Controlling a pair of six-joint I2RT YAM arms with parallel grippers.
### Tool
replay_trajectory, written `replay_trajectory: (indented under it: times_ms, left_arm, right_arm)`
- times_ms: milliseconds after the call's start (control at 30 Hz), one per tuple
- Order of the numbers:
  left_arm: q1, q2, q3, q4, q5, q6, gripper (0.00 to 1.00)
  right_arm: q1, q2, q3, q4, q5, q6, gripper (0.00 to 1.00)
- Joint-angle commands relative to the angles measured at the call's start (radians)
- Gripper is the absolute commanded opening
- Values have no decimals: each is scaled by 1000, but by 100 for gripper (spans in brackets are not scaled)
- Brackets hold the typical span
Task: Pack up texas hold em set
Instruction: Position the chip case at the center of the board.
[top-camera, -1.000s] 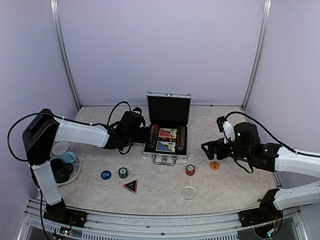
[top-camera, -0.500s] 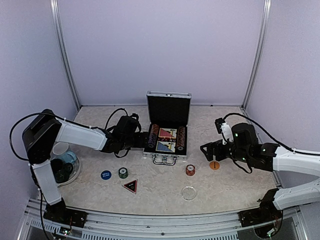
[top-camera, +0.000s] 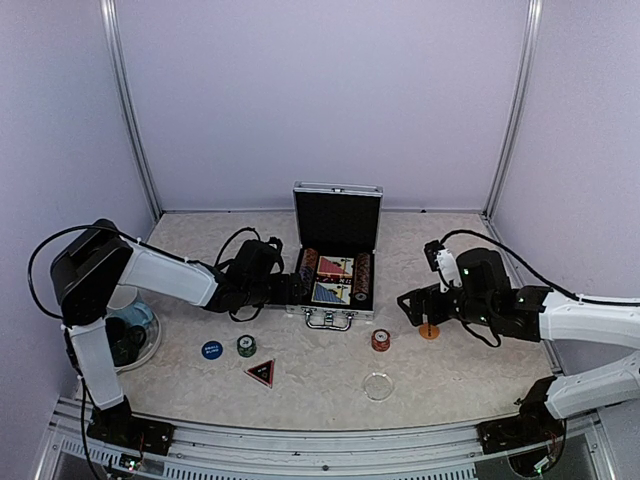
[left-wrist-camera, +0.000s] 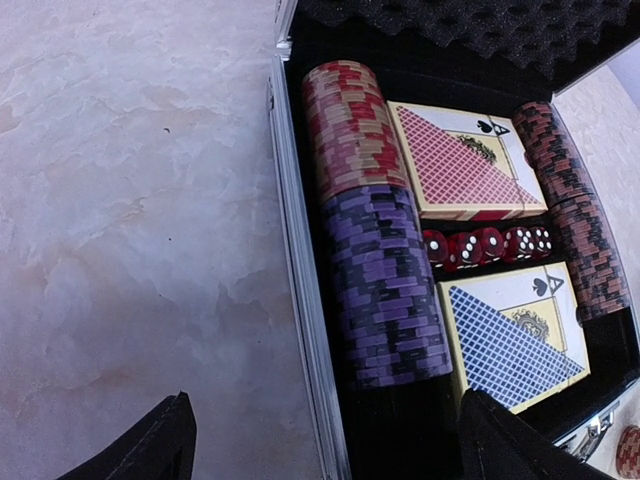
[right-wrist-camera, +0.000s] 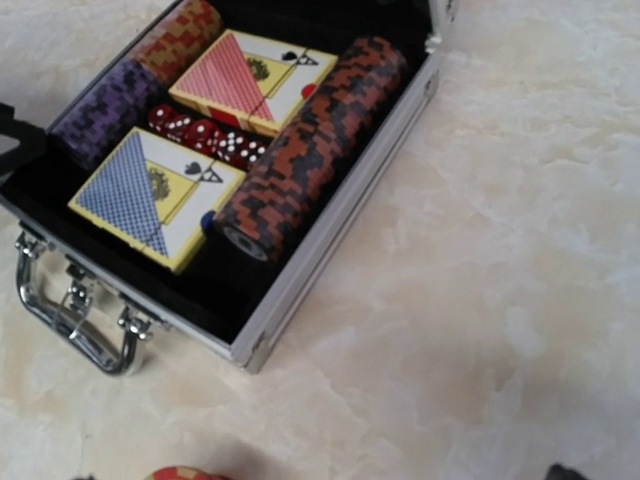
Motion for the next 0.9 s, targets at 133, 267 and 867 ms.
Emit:
replay_trajectory:
  times_ms: [133, 267, 867]
  left_arm:
    - [-10, 42, 10, 19, 17, -17, 90]
    - [-10, 78, 24, 2, 18, -28, 90]
    - [-11, 95, 17, -1, -11, -20, 89]
  right_arm:
    - [9, 113, -9, 102, -84, 30, 97]
    - [20, 203, 39, 70, -83, 15, 99]
    - [32, 94, 66, 54, -29, -15, 99]
